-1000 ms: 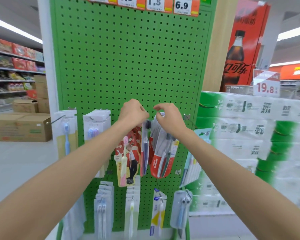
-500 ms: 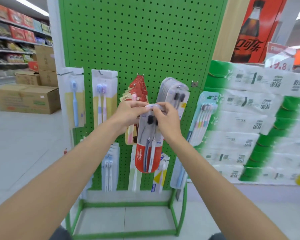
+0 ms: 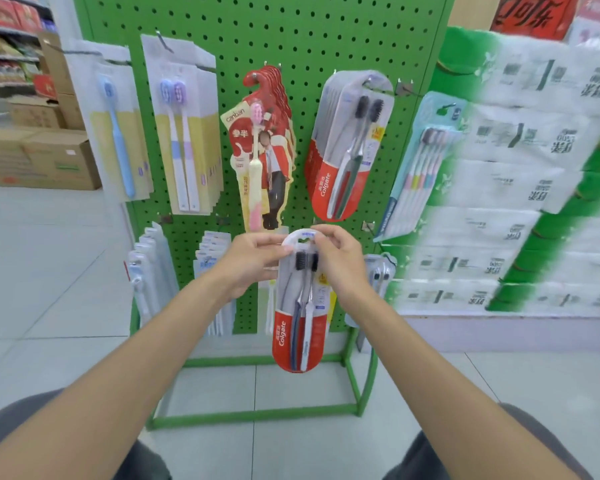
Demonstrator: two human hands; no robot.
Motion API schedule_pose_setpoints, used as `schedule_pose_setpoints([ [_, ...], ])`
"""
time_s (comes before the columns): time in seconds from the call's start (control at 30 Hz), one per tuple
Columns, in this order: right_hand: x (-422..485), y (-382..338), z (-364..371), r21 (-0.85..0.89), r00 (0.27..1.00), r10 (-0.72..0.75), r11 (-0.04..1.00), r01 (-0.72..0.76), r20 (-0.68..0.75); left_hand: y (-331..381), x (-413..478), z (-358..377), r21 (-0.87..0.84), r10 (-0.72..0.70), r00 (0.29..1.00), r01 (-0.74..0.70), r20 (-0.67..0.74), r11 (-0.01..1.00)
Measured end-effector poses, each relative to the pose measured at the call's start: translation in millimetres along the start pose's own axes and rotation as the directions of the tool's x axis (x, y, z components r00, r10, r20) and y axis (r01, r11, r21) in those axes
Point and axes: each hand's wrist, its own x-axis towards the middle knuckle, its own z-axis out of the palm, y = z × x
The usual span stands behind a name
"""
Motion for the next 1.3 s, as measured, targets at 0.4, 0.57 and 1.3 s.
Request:
schedule_pose_setpoints([
  [0.4,-45.7,57.9,5.1,0.063,0.779,0.427,0.859,-0.508,0.46,-18.4,-7.1,-11.8,-0.162,-0.032,0.976,-0.003,-0.214,0.987],
  [0.57,-74.7,80.9,0.0,-0.073,0.669,0.471,0.844,-0.531,0.575,-21.4,-3.5,-22.7,-0.185,-0.07,0.952,0.014,-0.299,0.983],
  [1.3,-104.6,78.9,-5.4,-0.318,0.798,0.297,0.938,-0.139,0.525,-25.2,-27.3,14.8,0.148,-0.019,0.999,0.014,0.033,0.989],
])
